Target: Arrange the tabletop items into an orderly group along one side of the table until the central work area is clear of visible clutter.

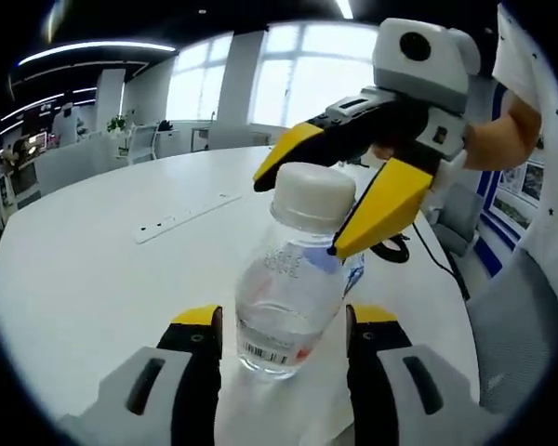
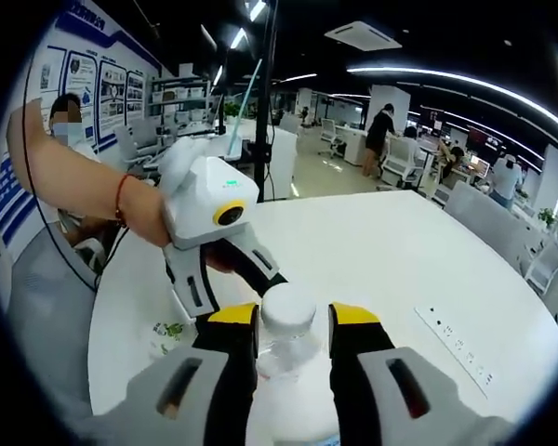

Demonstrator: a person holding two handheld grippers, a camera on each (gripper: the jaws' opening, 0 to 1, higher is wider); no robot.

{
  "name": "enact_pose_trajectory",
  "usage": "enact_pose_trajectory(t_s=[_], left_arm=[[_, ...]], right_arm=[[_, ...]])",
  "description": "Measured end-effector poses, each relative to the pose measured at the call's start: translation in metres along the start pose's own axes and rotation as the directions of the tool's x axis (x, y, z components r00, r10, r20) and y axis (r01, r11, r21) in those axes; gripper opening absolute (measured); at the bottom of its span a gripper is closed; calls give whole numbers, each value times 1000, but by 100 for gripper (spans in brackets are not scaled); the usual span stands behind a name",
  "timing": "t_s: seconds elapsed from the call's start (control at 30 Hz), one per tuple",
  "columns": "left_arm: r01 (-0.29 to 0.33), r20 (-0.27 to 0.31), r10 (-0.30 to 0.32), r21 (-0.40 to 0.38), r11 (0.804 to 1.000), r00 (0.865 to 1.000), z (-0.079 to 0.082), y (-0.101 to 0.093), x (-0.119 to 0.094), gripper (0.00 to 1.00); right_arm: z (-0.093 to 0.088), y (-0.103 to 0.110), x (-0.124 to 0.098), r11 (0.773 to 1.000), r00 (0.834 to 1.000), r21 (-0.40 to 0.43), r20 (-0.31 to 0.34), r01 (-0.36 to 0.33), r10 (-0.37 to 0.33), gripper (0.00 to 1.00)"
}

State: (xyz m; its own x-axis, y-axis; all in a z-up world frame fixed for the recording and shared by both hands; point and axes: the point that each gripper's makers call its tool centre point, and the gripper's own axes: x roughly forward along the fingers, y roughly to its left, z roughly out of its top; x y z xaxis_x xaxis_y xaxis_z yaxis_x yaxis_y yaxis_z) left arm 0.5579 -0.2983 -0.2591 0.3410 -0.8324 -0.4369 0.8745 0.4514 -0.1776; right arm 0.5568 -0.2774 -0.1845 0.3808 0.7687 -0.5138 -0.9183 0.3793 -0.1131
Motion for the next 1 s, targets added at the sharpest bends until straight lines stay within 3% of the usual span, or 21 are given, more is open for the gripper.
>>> enact_pose_trajectory(t_s=[0.67, 1.0], left_arm=[[-41, 16, 42, -54, 998, 999, 6, -4, -21, 59], [-92, 35, 96, -117, 989, 995, 6, -14, -46, 64]], right_arm=[[1, -7, -22, 999, 1000, 25, 10, 28, -28, 40], [-8, -8, -41, 998, 999, 58, 8, 33, -33, 46]])
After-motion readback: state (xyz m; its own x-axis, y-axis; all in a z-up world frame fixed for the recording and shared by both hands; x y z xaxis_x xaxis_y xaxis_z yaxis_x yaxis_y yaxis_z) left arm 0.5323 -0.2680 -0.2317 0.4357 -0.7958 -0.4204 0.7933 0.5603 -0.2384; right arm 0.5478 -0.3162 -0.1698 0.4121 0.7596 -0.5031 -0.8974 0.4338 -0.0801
